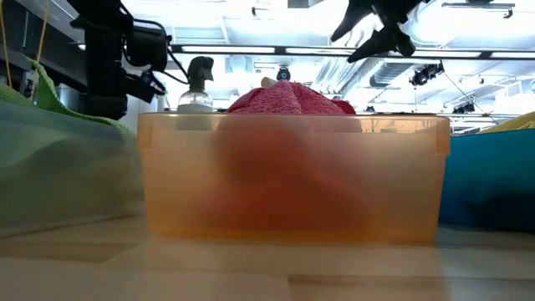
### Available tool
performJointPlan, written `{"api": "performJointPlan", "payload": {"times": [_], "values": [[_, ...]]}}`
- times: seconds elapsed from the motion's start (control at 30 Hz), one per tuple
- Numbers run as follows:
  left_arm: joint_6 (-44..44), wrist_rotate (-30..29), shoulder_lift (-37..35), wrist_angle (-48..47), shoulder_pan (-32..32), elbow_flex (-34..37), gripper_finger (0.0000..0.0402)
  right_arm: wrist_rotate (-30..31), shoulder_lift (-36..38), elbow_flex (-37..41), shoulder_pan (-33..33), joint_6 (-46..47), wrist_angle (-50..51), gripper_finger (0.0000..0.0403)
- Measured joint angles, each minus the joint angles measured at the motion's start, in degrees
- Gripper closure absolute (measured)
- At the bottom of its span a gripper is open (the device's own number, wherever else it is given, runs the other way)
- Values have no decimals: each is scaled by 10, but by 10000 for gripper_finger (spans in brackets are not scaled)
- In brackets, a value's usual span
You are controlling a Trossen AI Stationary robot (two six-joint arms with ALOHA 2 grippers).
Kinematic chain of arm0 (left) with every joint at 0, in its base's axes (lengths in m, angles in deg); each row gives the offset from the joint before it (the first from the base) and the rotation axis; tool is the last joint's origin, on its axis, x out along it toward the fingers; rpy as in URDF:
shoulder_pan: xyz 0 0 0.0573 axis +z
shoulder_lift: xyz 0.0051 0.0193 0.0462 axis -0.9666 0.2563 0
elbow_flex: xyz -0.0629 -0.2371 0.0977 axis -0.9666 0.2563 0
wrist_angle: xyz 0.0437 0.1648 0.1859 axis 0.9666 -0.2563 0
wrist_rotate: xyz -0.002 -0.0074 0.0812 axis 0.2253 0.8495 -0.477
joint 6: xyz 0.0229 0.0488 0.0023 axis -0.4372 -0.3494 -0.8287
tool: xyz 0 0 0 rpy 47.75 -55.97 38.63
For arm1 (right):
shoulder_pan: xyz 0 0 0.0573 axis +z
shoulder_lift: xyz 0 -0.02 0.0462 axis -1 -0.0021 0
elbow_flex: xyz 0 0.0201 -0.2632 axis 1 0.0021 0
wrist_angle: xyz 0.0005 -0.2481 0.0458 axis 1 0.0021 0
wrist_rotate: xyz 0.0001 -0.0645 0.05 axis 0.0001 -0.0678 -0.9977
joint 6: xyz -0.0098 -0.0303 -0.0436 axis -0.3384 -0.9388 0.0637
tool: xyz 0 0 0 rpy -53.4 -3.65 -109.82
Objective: Sort microfiber towel by color & place in baskets
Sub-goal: Put the green towel into the white bin
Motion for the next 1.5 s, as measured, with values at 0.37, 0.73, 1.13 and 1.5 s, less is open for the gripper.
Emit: {"api": "performJointPlan", "payload": {"times": [0.37,0.73,1.13,1.5], "values": [[-108,45,92,29,57,0,197,-5,0,0,0,-22,3,151],[-133,42,176,54,79,0,216,-28,0,0,0,-32,4,151],[-83,115,124,-12,81,0,398,-62,0,0,0,-41,3,151],[56,206,-124,-108,80,-110,401,-67,0,0,0,-66,-1,151]]}}
